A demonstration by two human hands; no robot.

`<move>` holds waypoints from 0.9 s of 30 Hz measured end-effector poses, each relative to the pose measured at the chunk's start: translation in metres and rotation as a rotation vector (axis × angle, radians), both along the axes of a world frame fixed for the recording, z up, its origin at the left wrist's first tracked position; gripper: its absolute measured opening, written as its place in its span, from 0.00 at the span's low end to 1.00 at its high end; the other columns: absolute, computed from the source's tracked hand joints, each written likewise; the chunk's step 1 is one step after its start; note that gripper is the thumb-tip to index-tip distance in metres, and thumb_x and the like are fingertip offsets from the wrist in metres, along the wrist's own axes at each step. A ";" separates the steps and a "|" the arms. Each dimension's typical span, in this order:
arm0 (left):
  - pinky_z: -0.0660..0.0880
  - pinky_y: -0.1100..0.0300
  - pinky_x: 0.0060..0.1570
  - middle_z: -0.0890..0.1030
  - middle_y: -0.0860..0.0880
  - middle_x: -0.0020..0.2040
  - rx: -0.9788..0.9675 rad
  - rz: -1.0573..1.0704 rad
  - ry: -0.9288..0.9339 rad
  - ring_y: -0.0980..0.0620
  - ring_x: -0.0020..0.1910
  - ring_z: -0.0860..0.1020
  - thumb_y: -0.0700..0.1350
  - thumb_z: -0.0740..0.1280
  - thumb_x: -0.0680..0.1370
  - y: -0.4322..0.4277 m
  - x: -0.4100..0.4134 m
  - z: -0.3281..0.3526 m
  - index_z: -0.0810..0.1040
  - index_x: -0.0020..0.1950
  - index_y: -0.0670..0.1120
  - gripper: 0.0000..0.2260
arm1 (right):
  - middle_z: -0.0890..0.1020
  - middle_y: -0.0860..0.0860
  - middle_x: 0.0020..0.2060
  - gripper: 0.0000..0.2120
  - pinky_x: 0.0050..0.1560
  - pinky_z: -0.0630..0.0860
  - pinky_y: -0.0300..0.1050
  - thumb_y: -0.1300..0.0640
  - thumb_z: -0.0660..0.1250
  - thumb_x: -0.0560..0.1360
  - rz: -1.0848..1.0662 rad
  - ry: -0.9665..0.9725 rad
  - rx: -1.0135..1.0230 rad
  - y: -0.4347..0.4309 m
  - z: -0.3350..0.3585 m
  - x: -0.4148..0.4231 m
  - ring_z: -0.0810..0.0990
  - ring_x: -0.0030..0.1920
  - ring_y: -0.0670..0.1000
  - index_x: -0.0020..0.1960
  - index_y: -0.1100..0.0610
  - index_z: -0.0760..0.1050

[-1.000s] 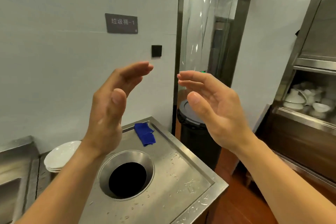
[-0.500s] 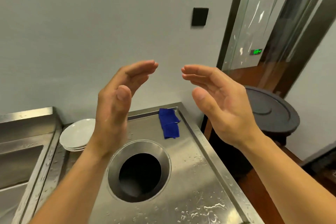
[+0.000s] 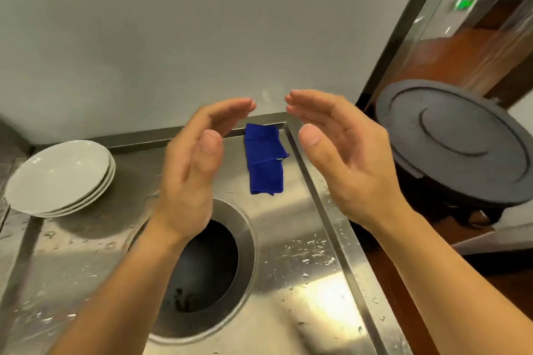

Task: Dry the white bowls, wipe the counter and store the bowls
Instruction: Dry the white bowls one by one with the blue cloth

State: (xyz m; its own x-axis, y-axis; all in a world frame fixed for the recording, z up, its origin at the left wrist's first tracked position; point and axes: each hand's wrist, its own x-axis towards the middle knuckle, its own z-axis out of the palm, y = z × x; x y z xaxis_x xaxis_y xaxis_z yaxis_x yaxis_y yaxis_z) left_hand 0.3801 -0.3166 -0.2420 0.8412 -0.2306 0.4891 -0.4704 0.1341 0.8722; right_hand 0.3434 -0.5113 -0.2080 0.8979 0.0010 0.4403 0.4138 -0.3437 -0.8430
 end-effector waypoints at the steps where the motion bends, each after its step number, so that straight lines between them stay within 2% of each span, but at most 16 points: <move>1: 0.72 0.53 0.72 0.82 0.50 0.69 0.026 0.028 0.025 0.48 0.72 0.78 0.71 0.57 0.82 -0.005 0.007 -0.014 0.76 0.70 0.50 0.30 | 0.81 0.49 0.64 0.22 0.66 0.77 0.51 0.47 0.64 0.78 0.000 0.022 0.015 -0.004 -0.013 0.012 0.80 0.66 0.48 0.69 0.56 0.74; 3: 0.72 0.53 0.73 0.82 0.51 0.68 0.063 0.070 0.084 0.49 0.72 0.78 0.70 0.56 0.82 -0.017 0.025 -0.047 0.76 0.69 0.50 0.28 | 0.82 0.49 0.64 0.23 0.66 0.77 0.51 0.46 0.65 0.78 0.002 0.070 0.048 -0.012 -0.043 0.039 0.80 0.66 0.48 0.69 0.56 0.75; 6: 0.73 0.52 0.74 0.84 0.56 0.65 0.085 0.103 0.168 0.50 0.71 0.79 0.62 0.56 0.86 -0.031 0.050 -0.096 0.77 0.68 0.52 0.20 | 0.82 0.48 0.63 0.22 0.65 0.78 0.51 0.45 0.66 0.78 -0.004 0.109 0.081 -0.020 -0.092 0.074 0.80 0.65 0.48 0.68 0.54 0.76; 11: 0.72 0.49 0.74 0.83 0.56 0.66 0.095 0.157 0.265 0.48 0.72 0.78 0.73 0.59 0.79 -0.052 0.084 -0.158 0.78 0.66 0.56 0.26 | 0.82 0.48 0.63 0.24 0.66 0.77 0.49 0.44 0.66 0.77 -0.009 0.186 0.095 -0.031 -0.172 0.123 0.80 0.65 0.47 0.69 0.56 0.76; 13: 0.73 0.52 0.72 0.84 0.58 0.65 0.096 0.183 0.297 0.50 0.71 0.78 0.69 0.59 0.82 -0.057 0.096 -0.178 0.78 0.65 0.58 0.21 | 0.82 0.47 0.63 0.24 0.65 0.77 0.47 0.44 0.66 0.77 -0.007 0.182 0.100 -0.034 -0.197 0.138 0.80 0.65 0.46 0.68 0.56 0.76; 16: 0.75 0.66 0.65 0.83 0.65 0.62 0.181 0.240 0.400 0.63 0.67 0.78 0.59 0.59 0.85 -0.067 0.120 -0.210 0.79 0.65 0.58 0.14 | 0.82 0.46 0.63 0.22 0.66 0.76 0.46 0.45 0.66 0.78 -0.032 0.207 0.082 -0.040 -0.234 0.159 0.79 0.66 0.45 0.68 0.55 0.77; 17: 0.76 0.65 0.65 0.83 0.65 0.63 0.230 0.289 0.459 0.64 0.67 0.78 0.57 0.61 0.85 -0.072 0.130 -0.223 0.78 0.67 0.58 0.13 | 0.81 0.45 0.64 0.22 0.67 0.75 0.45 0.45 0.66 0.79 -0.047 0.226 0.062 -0.041 -0.248 0.168 0.78 0.66 0.44 0.68 0.54 0.76; 20: 0.75 0.49 0.72 0.78 0.57 0.72 0.270 0.373 0.725 0.52 0.72 0.77 0.53 0.67 0.85 -0.085 0.151 -0.252 0.74 0.74 0.54 0.18 | 0.77 0.41 0.68 0.22 0.68 0.69 0.37 0.44 0.65 0.80 -0.087 0.316 0.002 -0.042 -0.282 0.185 0.73 0.70 0.40 0.71 0.50 0.74; 22: 0.75 0.54 0.70 0.76 0.55 0.75 0.277 0.384 0.822 0.53 0.71 0.77 0.50 0.71 0.83 -0.092 0.164 -0.266 0.69 0.78 0.51 0.24 | 0.74 0.42 0.71 0.21 0.71 0.68 0.40 0.46 0.64 0.81 -0.080 0.390 -0.034 -0.041 -0.301 0.193 0.70 0.72 0.40 0.73 0.49 0.72; 23: 0.75 0.56 0.69 0.76 0.55 0.72 0.294 0.394 0.847 0.55 0.68 0.78 0.50 0.72 0.83 -0.094 0.169 -0.271 0.66 0.80 0.49 0.28 | 0.74 0.42 0.72 0.21 0.72 0.67 0.42 0.47 0.64 0.82 -0.078 0.430 -0.049 -0.040 -0.308 0.195 0.69 0.73 0.41 0.73 0.49 0.71; 25: 0.76 0.53 0.69 0.80 0.54 0.66 0.280 0.406 0.897 0.54 0.64 0.81 0.49 0.74 0.81 -0.096 0.181 -0.277 0.63 0.82 0.44 0.33 | 0.74 0.43 0.72 0.21 0.74 0.67 0.45 0.48 0.64 0.82 -0.087 0.468 -0.082 -0.037 -0.318 0.196 0.70 0.72 0.42 0.74 0.49 0.71; 26: 0.78 0.53 0.66 0.84 0.53 0.62 0.270 0.394 0.916 0.54 0.61 0.83 0.49 0.74 0.81 -0.097 0.186 -0.278 0.67 0.79 0.43 0.29 | 0.74 0.43 0.72 0.20 0.74 0.66 0.44 0.49 0.64 0.82 -0.093 0.469 -0.088 -0.036 -0.320 0.195 0.69 0.73 0.42 0.74 0.49 0.72; 27: 0.81 0.57 0.59 0.87 0.53 0.52 0.265 0.365 0.920 0.58 0.52 0.85 0.48 0.73 0.82 -0.097 0.188 -0.278 0.76 0.71 0.43 0.20 | 0.74 0.44 0.72 0.20 0.74 0.65 0.43 0.50 0.64 0.83 -0.096 0.470 -0.085 -0.035 -0.321 0.195 0.69 0.73 0.42 0.73 0.50 0.72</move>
